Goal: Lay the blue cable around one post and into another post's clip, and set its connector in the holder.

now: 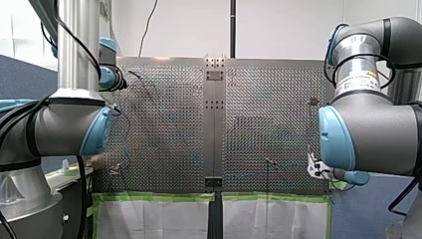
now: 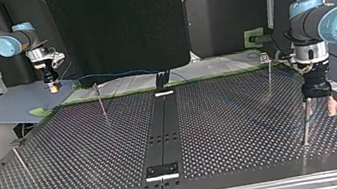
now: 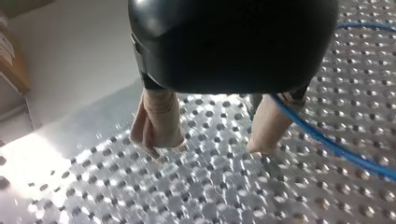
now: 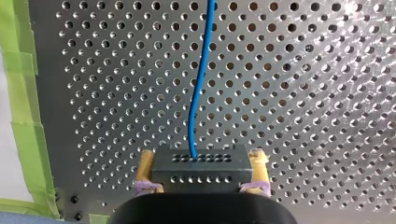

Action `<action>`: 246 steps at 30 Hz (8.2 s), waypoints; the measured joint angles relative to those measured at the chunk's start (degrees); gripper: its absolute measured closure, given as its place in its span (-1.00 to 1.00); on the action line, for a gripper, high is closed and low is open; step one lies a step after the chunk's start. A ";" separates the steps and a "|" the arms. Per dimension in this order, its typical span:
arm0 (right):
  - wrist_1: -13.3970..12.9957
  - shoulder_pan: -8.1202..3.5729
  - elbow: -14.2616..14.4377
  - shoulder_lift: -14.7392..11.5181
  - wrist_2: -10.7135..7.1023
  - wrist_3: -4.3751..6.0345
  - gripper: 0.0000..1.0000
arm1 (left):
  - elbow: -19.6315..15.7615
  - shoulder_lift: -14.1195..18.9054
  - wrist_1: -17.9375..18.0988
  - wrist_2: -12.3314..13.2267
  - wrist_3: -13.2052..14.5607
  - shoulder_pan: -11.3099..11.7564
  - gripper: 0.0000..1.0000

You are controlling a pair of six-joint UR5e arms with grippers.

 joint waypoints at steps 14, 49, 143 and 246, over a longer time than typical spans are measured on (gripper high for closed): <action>0.00 0.11 -0.01 0.00 0.00 0.00 1.00 | -0.81 2.53 -0.59 0.21 0.63 -1.63 -1.00; 0.17 0.51 0.01 0.00 -0.35 0.00 1.00 | -9.54 15.17 -4.18 -0.19 4.20 -3.01 -1.00; -0.48 2.18 -0.01 0.01 -0.35 0.79 1.00 | 20.39 10.00 -42.72 -23.48 52.19 -19.67 -1.00; -0.26 2.71 -0.01 0.02 -0.27 0.53 1.00 | 15.99 10.69 -36.73 -26.05 69.03 -15.81 -1.00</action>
